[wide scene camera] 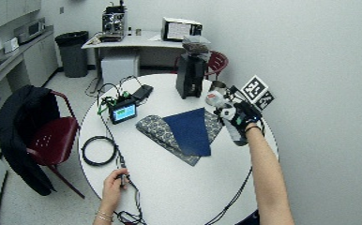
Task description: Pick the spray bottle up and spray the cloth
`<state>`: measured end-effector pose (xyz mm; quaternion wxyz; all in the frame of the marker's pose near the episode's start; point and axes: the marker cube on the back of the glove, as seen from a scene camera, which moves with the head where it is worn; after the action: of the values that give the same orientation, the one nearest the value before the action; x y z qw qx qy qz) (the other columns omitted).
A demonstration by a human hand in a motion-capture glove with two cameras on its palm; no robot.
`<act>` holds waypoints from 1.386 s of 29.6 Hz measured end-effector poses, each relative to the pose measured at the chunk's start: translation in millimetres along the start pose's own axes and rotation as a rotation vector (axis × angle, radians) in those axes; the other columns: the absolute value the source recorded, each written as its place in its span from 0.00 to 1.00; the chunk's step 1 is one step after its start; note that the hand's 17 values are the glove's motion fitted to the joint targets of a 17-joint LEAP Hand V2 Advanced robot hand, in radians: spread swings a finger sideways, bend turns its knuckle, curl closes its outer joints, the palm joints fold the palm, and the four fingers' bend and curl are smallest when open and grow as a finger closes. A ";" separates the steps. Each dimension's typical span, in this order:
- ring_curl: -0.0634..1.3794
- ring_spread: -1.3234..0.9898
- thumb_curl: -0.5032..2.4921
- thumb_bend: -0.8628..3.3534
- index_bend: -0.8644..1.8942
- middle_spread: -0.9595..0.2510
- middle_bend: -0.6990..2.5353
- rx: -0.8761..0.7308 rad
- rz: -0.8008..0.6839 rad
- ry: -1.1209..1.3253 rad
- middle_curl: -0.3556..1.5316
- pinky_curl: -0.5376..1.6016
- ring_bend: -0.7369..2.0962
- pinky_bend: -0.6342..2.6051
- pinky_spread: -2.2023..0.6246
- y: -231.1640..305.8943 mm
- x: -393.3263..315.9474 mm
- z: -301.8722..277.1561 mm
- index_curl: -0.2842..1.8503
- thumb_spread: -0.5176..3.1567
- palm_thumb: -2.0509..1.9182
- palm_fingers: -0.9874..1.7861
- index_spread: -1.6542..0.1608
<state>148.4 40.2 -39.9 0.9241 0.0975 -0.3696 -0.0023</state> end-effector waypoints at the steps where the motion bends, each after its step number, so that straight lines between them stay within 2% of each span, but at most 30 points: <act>1: 0.34 0.53 0.37 0.20 0.36 0.74 0.39 -0.016 0.012 0.000 0.44 0.42 0.52 0.30 0.77 0.9 6.3 9.4 0.30 0.38 0.74 0.81 0.80; 4: 0.34 0.53 0.37 0.20 0.36 0.74 0.39 -0.026 0.026 -0.021 0.44 0.42 0.52 0.30 0.77 5.1 18.0 19.4 0.30 0.38 0.74 0.81 0.80; 6: 0.34 0.53 0.37 0.20 0.36 0.74 0.39 0.015 0.003 -0.037 0.44 0.42 0.52 0.30 0.77 7.4 9.9 2.9 0.30 0.38 0.74 0.81 0.80; 12: 0.34 0.53 0.37 0.20 0.36 0.74 0.39 0.203 -0.148 -0.169 0.44 0.42 0.52 0.30 0.77 16.3 -48.6 -69.9 0.30 0.38 0.73 0.81 0.80; 17: 0.34 0.53 0.37 0.20 0.36 0.74 0.39 0.260 -0.258 -0.250 0.44 0.43 0.52 0.30 0.77 16.4 -93.3 -76.4 0.30 0.38 0.73 0.81 0.80; 21: 0.34 0.53 0.37 0.20 0.36 0.74 0.38 0.255 -0.333 -0.266 0.44 0.42 0.52 0.30 0.77 9.9 -118.1 -53.5 0.30 0.37 0.73 0.81 0.80; 29: 0.34 0.53 0.37 0.20 0.36 0.74 0.38 0.227 -0.414 -0.367 0.44 0.43 0.52 0.30 0.77 -8.7 -149.8 29.2 0.30 0.37 0.73 0.80 0.80; 32: 0.34 0.53 0.37 0.20 0.36 0.74 0.38 0.201 -0.433 -0.411 0.44 0.43 0.52 0.30 0.77 -14.0 -141.5 62.2 0.30 0.37 0.74 0.80 0.80; 41: 0.33 0.52 0.37 0.20 0.36 0.74 0.37 0.134 -0.356 -0.502 0.44 0.43 0.52 0.30 0.77 -5.8 -93.2 138.3 0.30 0.38 0.74 0.80 0.79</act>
<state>-13.4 16.9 -6.6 0.7806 0.2176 -0.5625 -0.1637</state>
